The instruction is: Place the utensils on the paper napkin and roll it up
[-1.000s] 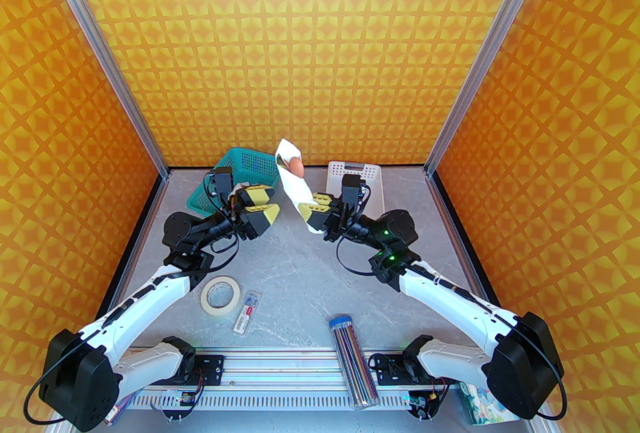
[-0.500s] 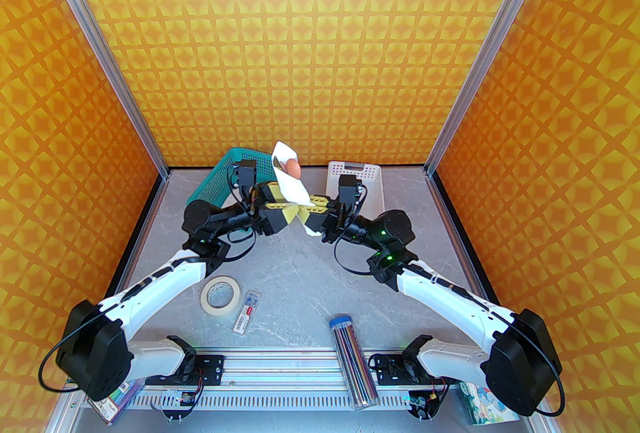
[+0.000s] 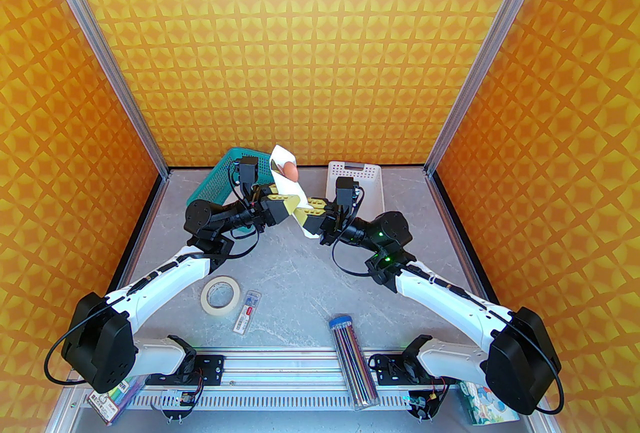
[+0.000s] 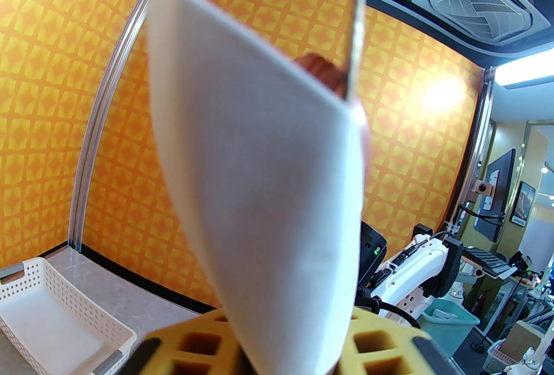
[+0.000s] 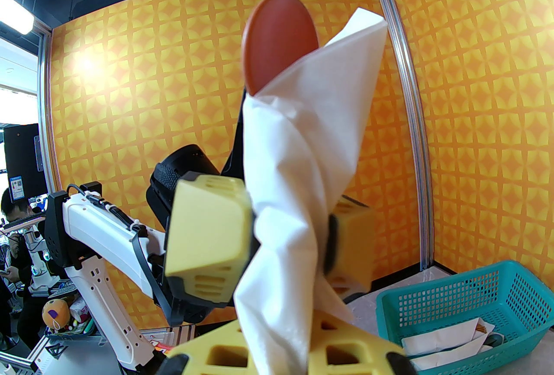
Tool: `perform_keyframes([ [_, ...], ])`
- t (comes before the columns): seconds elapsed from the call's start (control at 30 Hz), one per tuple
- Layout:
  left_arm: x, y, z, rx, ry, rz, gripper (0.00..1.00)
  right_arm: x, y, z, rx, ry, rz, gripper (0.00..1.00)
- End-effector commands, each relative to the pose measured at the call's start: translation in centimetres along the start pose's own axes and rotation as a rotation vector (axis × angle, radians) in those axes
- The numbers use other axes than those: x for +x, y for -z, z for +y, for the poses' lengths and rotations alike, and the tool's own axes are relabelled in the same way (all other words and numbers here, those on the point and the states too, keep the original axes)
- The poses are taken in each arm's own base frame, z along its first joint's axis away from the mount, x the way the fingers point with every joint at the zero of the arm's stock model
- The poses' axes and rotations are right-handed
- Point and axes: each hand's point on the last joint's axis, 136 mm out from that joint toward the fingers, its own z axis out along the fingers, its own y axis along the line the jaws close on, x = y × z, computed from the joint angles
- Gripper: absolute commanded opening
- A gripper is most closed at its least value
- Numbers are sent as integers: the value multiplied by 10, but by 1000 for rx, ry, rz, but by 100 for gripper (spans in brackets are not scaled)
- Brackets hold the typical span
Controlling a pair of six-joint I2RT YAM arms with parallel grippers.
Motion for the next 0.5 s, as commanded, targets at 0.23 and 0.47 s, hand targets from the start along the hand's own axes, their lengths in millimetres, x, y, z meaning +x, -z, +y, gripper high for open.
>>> perform_keyframes([
  [0.23, -12, -4, -16, 49, -51, -8, 12, 9, 13, 3, 40, 9, 31, 31],
  [0.47, -16, -2, -14, 26, -72, -7, 1, 29, 36, 8, 102, 16, 144, 56],
])
